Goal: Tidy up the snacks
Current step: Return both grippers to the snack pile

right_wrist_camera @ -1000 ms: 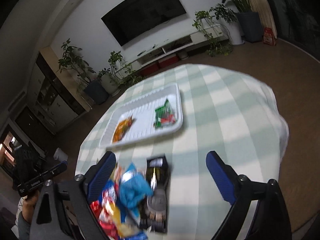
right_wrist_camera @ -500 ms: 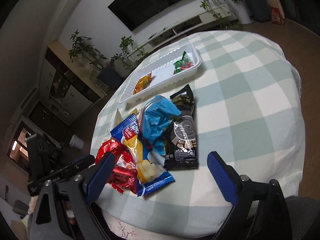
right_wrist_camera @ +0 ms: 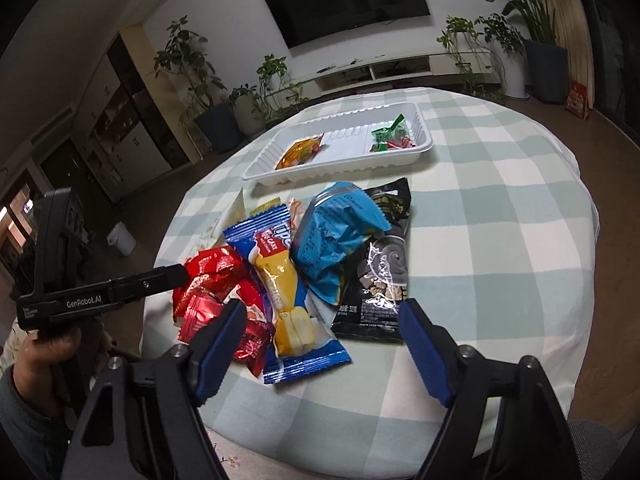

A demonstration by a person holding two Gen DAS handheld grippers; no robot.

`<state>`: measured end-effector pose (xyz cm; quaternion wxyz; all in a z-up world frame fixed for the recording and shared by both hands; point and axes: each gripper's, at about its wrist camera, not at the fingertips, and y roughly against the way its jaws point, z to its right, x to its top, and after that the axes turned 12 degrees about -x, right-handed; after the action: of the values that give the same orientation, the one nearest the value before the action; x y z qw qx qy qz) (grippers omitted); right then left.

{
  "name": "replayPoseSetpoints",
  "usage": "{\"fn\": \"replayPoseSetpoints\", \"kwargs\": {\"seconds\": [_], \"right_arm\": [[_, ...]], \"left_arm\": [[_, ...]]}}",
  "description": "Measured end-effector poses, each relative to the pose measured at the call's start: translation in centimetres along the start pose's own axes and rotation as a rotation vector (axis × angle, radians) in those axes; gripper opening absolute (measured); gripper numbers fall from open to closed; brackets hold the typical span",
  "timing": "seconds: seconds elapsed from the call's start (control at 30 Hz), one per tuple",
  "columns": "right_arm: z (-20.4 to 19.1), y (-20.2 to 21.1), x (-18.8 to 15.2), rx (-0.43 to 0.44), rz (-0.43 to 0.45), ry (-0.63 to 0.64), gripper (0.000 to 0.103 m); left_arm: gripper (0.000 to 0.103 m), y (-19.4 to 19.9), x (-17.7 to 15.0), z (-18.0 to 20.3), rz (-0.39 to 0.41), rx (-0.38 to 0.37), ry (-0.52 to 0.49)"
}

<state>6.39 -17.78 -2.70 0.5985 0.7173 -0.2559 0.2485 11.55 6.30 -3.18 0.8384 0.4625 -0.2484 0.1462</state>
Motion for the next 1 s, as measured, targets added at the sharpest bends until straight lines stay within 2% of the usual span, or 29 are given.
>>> {"fn": "replayPoseSetpoints", "kwargs": {"seconds": [0.03,0.1,0.13,0.17,0.23,0.3,0.37,0.47,0.6,0.77,0.9,1.0], "right_arm": [[-0.3,-0.1,0.2,-0.005,-0.002,0.020,0.074],[-1.2,-0.3,0.6,-0.013,-0.006,0.061,0.065],[-1.9,-0.6,1.0,-0.017,-0.017,0.095,0.064],[-2.5,-0.9,1.3,-0.021,-0.030,0.119,0.060],[-3.5,-1.6,1.6,-0.015,-0.052,0.159,0.052],[-4.3,-2.7,1.7,-0.020,-0.081,0.194,0.047],[-4.7,-3.9,1.5,-0.048,-0.124,0.215,0.046],[-4.5,-5.5,1.1,-0.047,-0.194,0.201,0.041],[-4.6,-5.3,1.0,-0.040,-0.189,0.221,0.031],[-3.5,-3.9,1.0,0.008,-0.159,0.158,0.029],[-1.6,-1.4,0.9,0.092,-0.068,0.055,0.029],[-0.4,-1.0,0.7,0.094,-0.031,0.004,0.029]], "left_arm": [[0.090,0.0,0.1,-0.1,-0.002,0.020,0.000],[0.089,0.2,0.3,-0.1,0.005,0.059,-0.018],[0.085,0.4,0.3,-0.1,0.011,0.063,-0.032],[0.072,0.5,0.3,-0.2,0.015,0.058,-0.038],[0.057,0.7,0.3,-0.5,0.020,0.050,-0.031],[0.057,0.8,0.1,-0.7,0.023,0.039,-0.025],[0.057,0.8,0.1,-1.0,0.022,0.027,-0.020],[0.057,0.7,0.1,-1.3,0.018,0.011,-0.005],[0.057,0.6,0.1,-1.4,0.017,0.007,0.000],[0.057,0.7,0.2,-1.4,0.022,0.017,0.002],[0.058,0.5,0.7,-0.8,0.002,0.082,-0.043],[0.058,-0.3,1.7,-0.4,-0.036,0.142,-0.083]]}}
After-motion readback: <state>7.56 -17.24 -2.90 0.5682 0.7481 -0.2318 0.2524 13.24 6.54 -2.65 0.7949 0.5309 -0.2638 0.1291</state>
